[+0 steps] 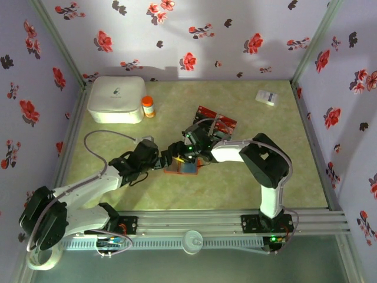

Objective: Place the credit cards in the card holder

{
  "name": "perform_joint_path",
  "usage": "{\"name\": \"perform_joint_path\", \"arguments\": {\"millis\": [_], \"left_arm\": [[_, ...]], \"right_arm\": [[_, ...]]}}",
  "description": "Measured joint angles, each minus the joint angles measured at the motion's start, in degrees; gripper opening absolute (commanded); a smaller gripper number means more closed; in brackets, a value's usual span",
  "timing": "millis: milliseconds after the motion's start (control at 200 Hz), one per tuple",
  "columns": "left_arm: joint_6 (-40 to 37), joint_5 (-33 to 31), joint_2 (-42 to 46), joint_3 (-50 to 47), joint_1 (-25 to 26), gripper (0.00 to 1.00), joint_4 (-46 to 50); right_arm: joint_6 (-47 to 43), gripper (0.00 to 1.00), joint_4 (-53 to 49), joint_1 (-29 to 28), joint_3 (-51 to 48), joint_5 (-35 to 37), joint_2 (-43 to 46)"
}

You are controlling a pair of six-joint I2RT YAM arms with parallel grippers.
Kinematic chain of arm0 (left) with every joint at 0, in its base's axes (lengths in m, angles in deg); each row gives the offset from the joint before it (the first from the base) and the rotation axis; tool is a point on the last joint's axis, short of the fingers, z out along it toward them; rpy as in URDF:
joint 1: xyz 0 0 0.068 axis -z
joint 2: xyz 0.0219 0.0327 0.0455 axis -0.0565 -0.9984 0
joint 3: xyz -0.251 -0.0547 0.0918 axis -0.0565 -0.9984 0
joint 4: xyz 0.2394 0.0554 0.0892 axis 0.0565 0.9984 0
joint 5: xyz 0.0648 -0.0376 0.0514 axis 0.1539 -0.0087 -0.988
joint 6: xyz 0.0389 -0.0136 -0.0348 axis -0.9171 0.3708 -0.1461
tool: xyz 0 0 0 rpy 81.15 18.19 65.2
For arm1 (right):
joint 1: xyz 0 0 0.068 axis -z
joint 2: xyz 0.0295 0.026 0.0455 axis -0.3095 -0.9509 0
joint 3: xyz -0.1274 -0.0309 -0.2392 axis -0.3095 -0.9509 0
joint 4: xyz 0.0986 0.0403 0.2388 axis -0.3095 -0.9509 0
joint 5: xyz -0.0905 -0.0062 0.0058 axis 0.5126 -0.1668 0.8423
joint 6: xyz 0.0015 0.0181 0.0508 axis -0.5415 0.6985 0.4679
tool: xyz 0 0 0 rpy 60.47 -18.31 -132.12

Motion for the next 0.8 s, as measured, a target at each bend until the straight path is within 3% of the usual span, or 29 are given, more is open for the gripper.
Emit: {"name": "perform_joint_path", "arguments": {"millis": [610, 800], "left_arm": [[-0.2, 0.5, -6.0, -0.3, -0.1, 1.00, -2.9], [-0.3, 1.0, -8.8, -0.3, -0.2, 1.00, -3.5]], "right_arm": [[-1.7, 0.54, -2.3, 2.2, -2.3, -0.4, 4.2], [-1.3, 0.49, -1.9, 2.2, -2.2, -0.7, 3.4]]}}
